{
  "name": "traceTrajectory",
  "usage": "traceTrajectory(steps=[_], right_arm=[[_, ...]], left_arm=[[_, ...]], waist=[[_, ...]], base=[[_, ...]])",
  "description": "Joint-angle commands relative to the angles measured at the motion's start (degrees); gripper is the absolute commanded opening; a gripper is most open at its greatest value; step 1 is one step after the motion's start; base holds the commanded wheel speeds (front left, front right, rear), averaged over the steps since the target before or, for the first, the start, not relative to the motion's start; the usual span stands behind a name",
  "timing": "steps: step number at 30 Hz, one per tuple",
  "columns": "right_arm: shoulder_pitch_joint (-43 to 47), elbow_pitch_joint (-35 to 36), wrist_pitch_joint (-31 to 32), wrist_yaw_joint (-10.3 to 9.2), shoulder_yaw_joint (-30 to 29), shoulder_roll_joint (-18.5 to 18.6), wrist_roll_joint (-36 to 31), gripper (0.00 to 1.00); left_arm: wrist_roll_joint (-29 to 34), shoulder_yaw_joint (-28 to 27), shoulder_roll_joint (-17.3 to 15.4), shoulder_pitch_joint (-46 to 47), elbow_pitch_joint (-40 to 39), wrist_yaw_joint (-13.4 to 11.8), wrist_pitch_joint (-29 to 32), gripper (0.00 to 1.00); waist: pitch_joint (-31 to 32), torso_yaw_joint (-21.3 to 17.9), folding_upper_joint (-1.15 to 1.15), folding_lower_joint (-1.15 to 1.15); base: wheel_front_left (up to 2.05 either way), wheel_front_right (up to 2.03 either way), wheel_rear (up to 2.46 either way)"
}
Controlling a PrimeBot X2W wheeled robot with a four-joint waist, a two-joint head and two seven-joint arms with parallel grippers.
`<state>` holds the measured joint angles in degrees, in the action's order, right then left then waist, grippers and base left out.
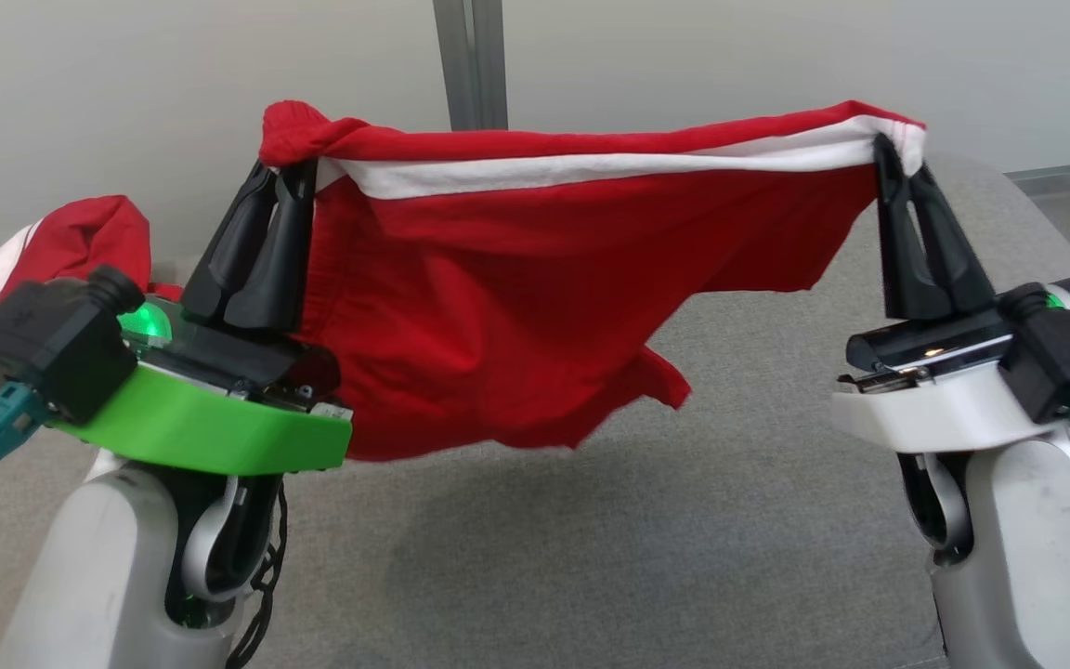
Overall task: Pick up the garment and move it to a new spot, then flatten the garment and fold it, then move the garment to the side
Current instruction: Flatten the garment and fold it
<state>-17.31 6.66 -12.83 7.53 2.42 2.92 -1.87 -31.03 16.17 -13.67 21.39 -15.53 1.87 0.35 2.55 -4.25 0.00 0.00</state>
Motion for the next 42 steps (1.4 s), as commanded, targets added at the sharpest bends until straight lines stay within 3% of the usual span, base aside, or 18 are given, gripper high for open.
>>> traceTrajectory(steps=[1, 6, 9, 15, 20, 23, 27, 35, 42], right_arm=[[1.2, 2.8, 0.9, -0.09, -0.1, 0.1, 0.2, 0.00], [3.3, 11.9, 4.6, -0.08, 0.5, 0.0, -0.1, 0.00], [3.1, 11.2, 6.2, -0.09, 0.3, 0.0, 0.8, 0.00], [-5.8, -1.9, 6.6, -0.09, -2.1, 0.0, 3.2, 0.00], [-22.4, -18.1, 3.0, -0.10, -3.8, 0.1, 4.3, 0.00], [-31.9, -25.3, -0.2, -0.12, -4.6, 0.1, 4.8, 0.00], [-37.5, -30.7, -2.0, -0.12, -3.4, 0.1, 6.3, 0.00], [-31.5, -37.0, -2.4, -0.10, 0.9, 0.1, 7.3, 0.00], [-22.1, -33.1, -2.4, -0.12, -1.4, 0.2, 8.9, 0.00]], left_arm=[[0.2, -0.2, -0.7, -0.4, -2.3, -0.7, 1.5, 0.00], [-0.6, -0.5, -2.2, 1.4, -6.9, -2.2, 7.1, 0.00], [-2.2, -0.5, -2.3, 2.7, -4.6, -2.2, 9.2, 0.00], [-4.0, -0.8, -2.5, 10.4, 5.3, -0.7, 12.7, 0.00], [-2.9, -0.6, -2.3, 24.6, 18.3, 1.1, 13.6, 0.00], [-1.5, -1.8, -0.9, 34.2, 25.5, 1.1, 9.8, 0.00], [-0.4, -2.3, 0.6, 40.1, 32.7, 1.7, 4.3, 0.00], [-1.9, 0.8, 1.4, 32.4, 42.9, 4.4, -1.0, 0.00], [-3.9, 2.4, 2.2, 22.4, 44.8, 5.1, -7.4, 0.00]], waist=[[0.4, -0.9, 0.00, 0.00], [-1.0, -1.2, 0.00, 0.00], [-2.6, -1.4, 0.00, 0.00], [-9.6, -2.2, 0.00, 0.00], [-15.4, -3.2, 0.00, 0.00], [-18.0, -3.9, 0.00, 0.00], [-20.8, -4.2, 0.00, 0.00], [-24.2, -3.2, 0.00, 0.00], [-24.2, -2.6, 0.00, 0.00]], base=[[0.00, 0.00, 0.00], [0.00, 0.00, 0.00], [0.00, 0.00, 0.00], [0.00, 0.00, 0.00], [0.00, 0.00, 0.00], [0.00, 0.00, 0.00], [0.00, 0.00, 0.00], [0.00, 0.00, 0.00], [0.00, 0.00, 0.00]])
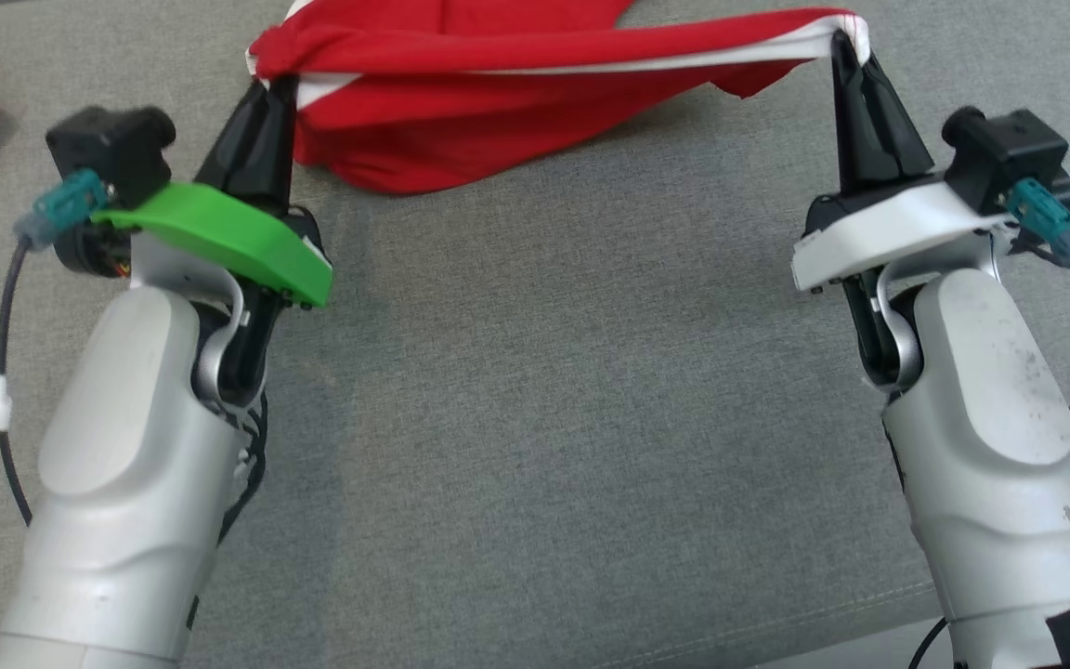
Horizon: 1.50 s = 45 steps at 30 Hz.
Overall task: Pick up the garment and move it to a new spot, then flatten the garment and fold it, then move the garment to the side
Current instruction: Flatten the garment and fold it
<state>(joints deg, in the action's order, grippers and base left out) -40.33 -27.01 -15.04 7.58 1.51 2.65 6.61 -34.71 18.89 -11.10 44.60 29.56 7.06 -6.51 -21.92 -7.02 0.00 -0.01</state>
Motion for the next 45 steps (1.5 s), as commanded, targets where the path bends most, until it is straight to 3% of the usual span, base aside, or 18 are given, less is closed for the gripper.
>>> traceTrajectory(steps=[1, 10, 19, 24, 28, 34, 38, 45], right_arm=[[2.1, 1.5, -0.2, -0.17, -0.8, 0.5, 0.5, 0.00], [18.3, 14.9, -0.2, -0.16, -2.7, 0.4, -0.6, 0.00], [34.7, 28.2, 0.7, -0.16, -3.7, 0.4, -3.3, 0.00], [40.6, 33.7, 4.2, -0.16, -4.6, 0.4, -2.8, 0.00], [42.8, 32.8, 5.3, -0.16, -5.4, 0.3, -1.9, 0.00], [40.0, 27.4, 5.0, -0.16, -6.1, 0.4, -3.4, 0.00], [35.9, 23.8, 5.2, -0.15, -6.0, 0.4, -5.1, 0.00], [23.1, 14.1, 6.9, -0.13, -4.3, 3.9, -6.4, 0.00]], left_arm=[[-0.5, 0.0, -0.1, -2.0, -0.7, 0.0, -1.2, 0.00], [-0.3, 2.7, -0.6, -18.5, -12.6, -0.8, -6.0, 0.00], [-0.3, 4.5, -3.4, -38.6, -33.3, -7.6, -2.5, 0.00], [-2.0, 5.4, -3.3, -46.1, -39.9, -11.2, 0.4, 0.00], [-3.4, 6.7, -2.1, -49.1, -40.8, -12.3, 1.7, 0.00], [-4.3, 8.2, -0.3, -47.2, -37.4, -11.7, 2.8, 0.00], [-5.2, 8.7, 1.6, -43.6, -34.4, -11.6, 4.0, 0.00], [-8.4, 7.7, 5.4, -33.6, -26.5, -14.1, 9.7, 0.00]], waist=[[0.6, 0.3, 0.00, 0.01], [7.2, 1.5, 0.00, 0.01], [12.3, 1.5, 0.00, 0.01], [12.5, 1.6, 0.00, 0.01], [11.9, 2.2, 0.00, 0.01], [10.6, 3.6, 0.00, 0.01], [10.1, 5.0, 0.00, 0.01], [8.6, 8.2, 0.00, 0.01]], base=[[0.00, 0.00, 0.00], [0.00, 0.00, 0.00], [0.00, 0.00, 0.00], [0.00, 0.00, 0.00], [0.00, 0.00, 0.00], [0.00, 0.00, 0.00], [0.00, 0.00, 0.00], [0.00, 0.00, 0.00]])
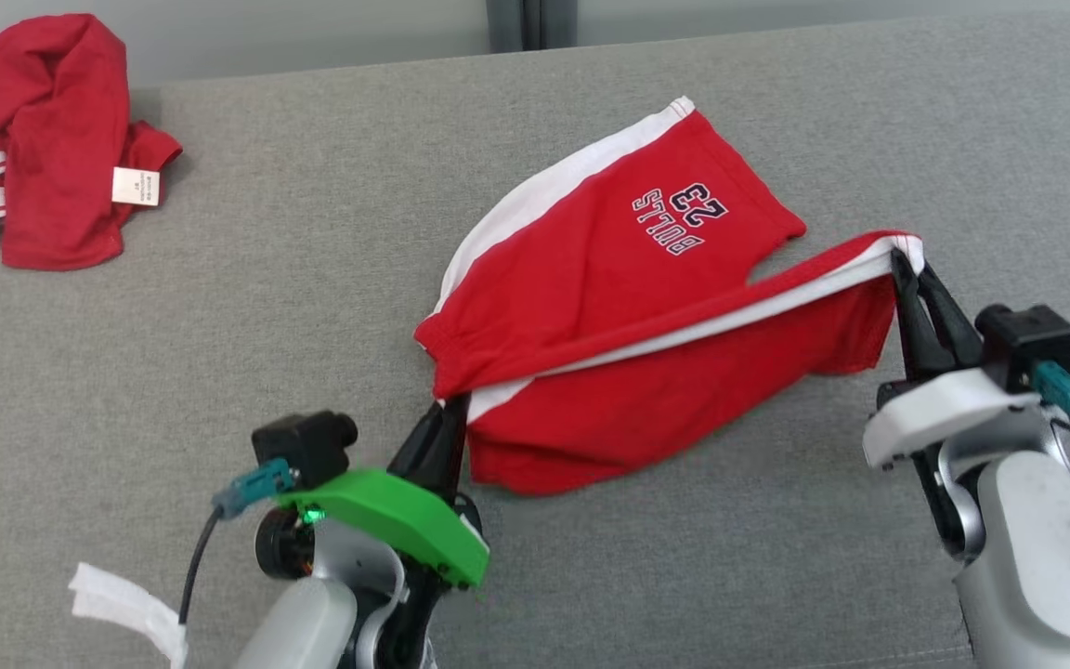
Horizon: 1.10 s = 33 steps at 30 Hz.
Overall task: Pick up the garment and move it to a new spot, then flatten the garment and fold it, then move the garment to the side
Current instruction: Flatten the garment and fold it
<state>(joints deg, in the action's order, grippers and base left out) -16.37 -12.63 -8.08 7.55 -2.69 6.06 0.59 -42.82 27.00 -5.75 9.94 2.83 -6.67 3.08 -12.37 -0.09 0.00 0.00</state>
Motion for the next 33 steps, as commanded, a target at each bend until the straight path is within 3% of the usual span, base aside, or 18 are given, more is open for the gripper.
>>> traceTrajectory(steps=[1, 12, 24, 25, 26, 27, 29, 30, 33], right_arm=[[-3.3, -2.3, 0.3, -0.12, 0.3, 1.2, -0.4, 0.00], [-24.3, -24.6, 1.0, -0.12, 2.9, 3.7, 1.2, 0.00], [-40.5, -43.9, -0.8, -0.12, 3.7, 5.8, -0.7, 0.00], [-42.0, -46.0, -0.9, -0.13, 3.5, 6.2, -1.2, 0.00], [-43.3, -47.9, -1.2, -0.13, 3.3, 6.6, -1.7, 0.00], [-43.9, -48.9, -1.4, -0.13, 3.2, 6.8, -2.1, 0.08], [-44.8, -50.8, -1.8, -0.13, 2.8, 7.2, -2.7, 0.47], [-45.2, -51.6, -2.2, -0.12, 2.5, 7.3, -3.0, 0.98], [-46.0, -53.5, -3.3, -0.11, 1.7, 7.7, -3.7, 1.00]], left_arm=[[-1.2, -0.6, 0.4, 2.9, 1.5, -0.5, 1.0, 0.00], [-4.7, 0.4, 2.5, 20.5, 17.0, -0.9, 4.1, 0.00], [-11.4, 6.2, 2.7, 32.6, 27.7, -1.1, -0.1, 0.00], [-12.3, 7.4, 2.7, 33.5, 28.3, -1.0, -1.1, 0.06], [-12.9, 8.7, 2.7, 34.2, 28.8, -0.7, -2.2, 0.44], [-13.1, 9.3, 2.7, 34.4, 29.0, -0.6, -2.7, 1.00], [-13.3, 10.4, 2.7, 34.6, 29.4, 0.0, -3.9, 1.00], [-13.2, 10.9, 2.7, 34.6, 29.5, 0.3, -4.6, 1.00], [-12.6, 11.4, 2.7, 33.6, 29.4, 1.4, -6.8, 1.00]], waist=[[-1.3, 1.9, 0.00, 0.00], [-6.3, 7.8, 0.00, 0.00], [-11.0, 10.3, 0.00, 0.00], [-11.2, 10.6, 0.00, 0.00], [-11.2, 11.0, 0.00, 0.00], [-11.2, 11.1, 0.00, 0.00], [-11.0, 11.6, 0.00, 0.00], [-10.9, 11.9, 0.00, 0.00], [-10.4, 12.5, 0.00, 0.00]], base=[[0.00, 0.00, 0.00], [0.00, 0.00, 0.00], [0.00, 0.00, 0.00], [0.00, 0.00, 0.00], [0.00, 0.00, 0.00], [0.00, 0.00, 0.00], [0.00, 0.00, 0.00], [0.00, 0.00, 0.00], [0.00, 0.00, 0.00]])
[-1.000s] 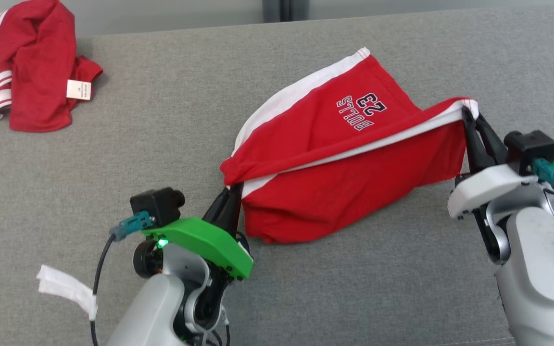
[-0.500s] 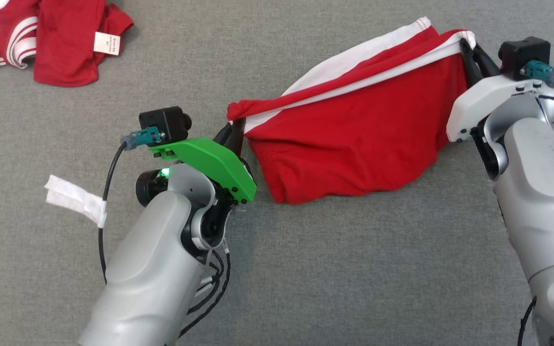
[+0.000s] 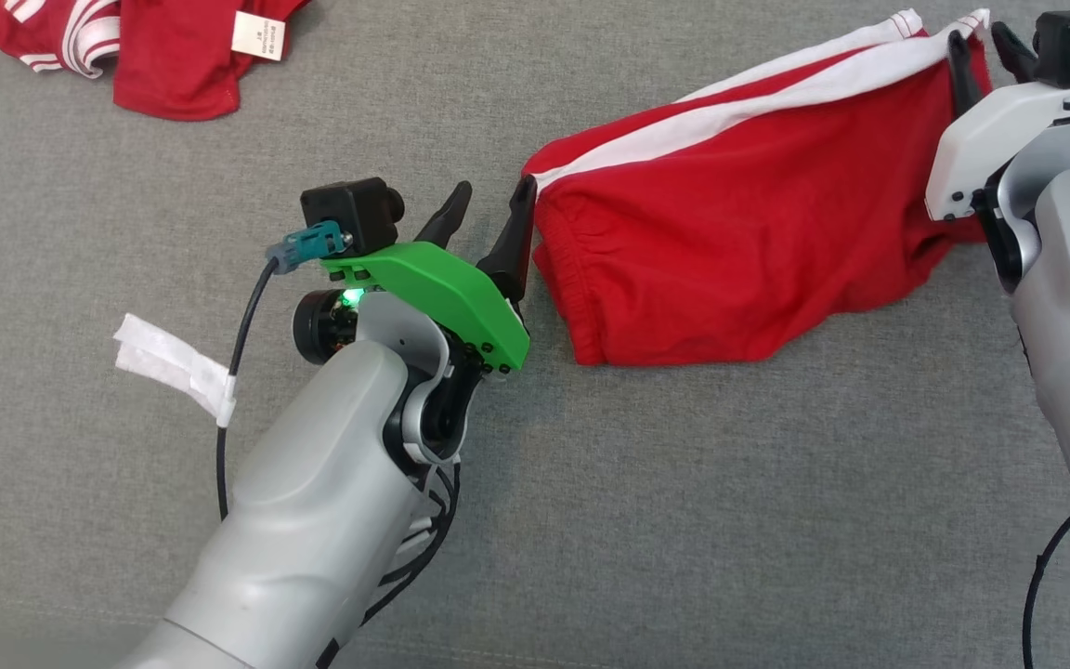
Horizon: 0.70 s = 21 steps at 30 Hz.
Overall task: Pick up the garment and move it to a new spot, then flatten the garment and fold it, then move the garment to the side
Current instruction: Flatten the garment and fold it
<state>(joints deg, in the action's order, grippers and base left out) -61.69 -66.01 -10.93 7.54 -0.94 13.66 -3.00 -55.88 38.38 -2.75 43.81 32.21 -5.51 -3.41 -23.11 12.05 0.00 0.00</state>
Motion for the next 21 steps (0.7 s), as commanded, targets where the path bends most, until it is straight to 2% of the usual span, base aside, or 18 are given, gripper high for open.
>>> traceTrajectory(steps=[1, 5, 13, 21], right_arm=[[-0.9, -0.7, -0.8, -0.10, -0.3, 0.3, -0.4, 1.00], [-1.2, -1.9, -2.4, -0.10, -0.9, 0.5, -1.1, 1.00], [-1.3, -4.2, -3.3, -0.10, 0.3, 1.0, -0.2, 1.00], [0.9, -6.8, 3.6, -0.10, 3.1, 2.5, 4.4, 1.00]], left_arm=[[0.7, -0.1, -0.5, -0.8, -0.2, 0.5, -1.2, 1.00], [1.6, -0.8, -2.4, -2.9, -2.0, 1.0, -5.3, 1.00], [3.5, -3.2, -6.3, -10.5, -8.5, 0.0, -10.8, 1.00], [6.0, -8.0, -9.2, -19.8, -17.0, -2.3, -11.8, 1.00]], waist=[[0.5, 0.6, 0.00, 0.00], [1.0, 1.0, 0.00, 0.00], [3.2, 0.2, 0.00, 0.00], [5.1, -0.8, 0.00, 0.00]], base=[[0.00, 0.00, 0.00], [0.00, 0.00, 0.00], [0.00, 0.00, 0.00], [0.00, 0.00, 0.00]])
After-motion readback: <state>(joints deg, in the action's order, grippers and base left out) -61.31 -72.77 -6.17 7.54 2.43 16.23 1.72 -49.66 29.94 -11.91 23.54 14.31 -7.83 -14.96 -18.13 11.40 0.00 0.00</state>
